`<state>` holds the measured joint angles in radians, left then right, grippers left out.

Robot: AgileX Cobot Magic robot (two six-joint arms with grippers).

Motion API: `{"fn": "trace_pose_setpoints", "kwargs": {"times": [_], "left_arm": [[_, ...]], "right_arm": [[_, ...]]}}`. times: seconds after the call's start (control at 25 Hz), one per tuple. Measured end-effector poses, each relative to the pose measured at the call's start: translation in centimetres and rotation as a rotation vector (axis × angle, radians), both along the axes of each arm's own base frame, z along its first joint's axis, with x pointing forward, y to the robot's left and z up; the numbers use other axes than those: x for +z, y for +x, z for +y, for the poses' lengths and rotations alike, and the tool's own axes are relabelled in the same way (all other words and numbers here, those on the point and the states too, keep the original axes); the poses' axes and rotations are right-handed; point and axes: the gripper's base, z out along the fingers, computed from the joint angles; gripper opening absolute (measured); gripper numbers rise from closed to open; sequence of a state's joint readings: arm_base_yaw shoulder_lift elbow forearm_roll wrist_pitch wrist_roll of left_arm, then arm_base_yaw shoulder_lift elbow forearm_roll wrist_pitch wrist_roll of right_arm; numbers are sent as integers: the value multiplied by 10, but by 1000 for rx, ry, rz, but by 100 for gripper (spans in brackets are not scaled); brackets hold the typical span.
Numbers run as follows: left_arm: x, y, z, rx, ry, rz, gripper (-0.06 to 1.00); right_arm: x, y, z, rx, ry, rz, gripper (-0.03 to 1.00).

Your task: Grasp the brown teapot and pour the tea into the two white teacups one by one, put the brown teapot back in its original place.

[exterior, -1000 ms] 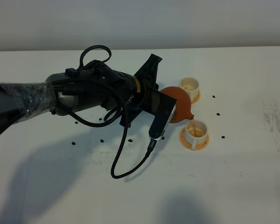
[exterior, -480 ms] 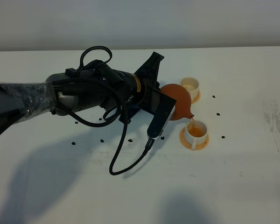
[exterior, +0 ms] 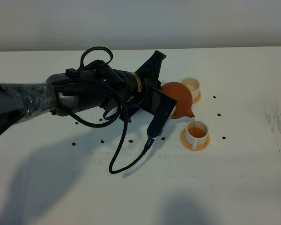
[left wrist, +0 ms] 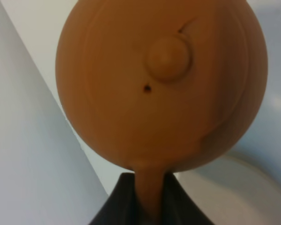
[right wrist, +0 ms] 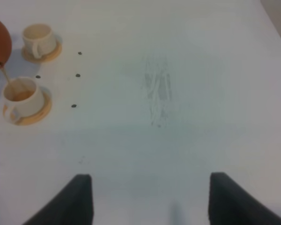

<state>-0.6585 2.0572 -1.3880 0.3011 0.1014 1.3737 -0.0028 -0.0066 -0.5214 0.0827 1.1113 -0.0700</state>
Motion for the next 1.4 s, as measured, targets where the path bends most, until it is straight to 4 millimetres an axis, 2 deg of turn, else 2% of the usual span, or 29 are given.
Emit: {"fn": "trace_pose_setpoints", "kwargs": {"times": [1.4], "left_arm": [[1, 1, 0, -6, 13, -27, 8]], "right_arm": [[0, 0, 0, 0, 0, 0, 51]]}}
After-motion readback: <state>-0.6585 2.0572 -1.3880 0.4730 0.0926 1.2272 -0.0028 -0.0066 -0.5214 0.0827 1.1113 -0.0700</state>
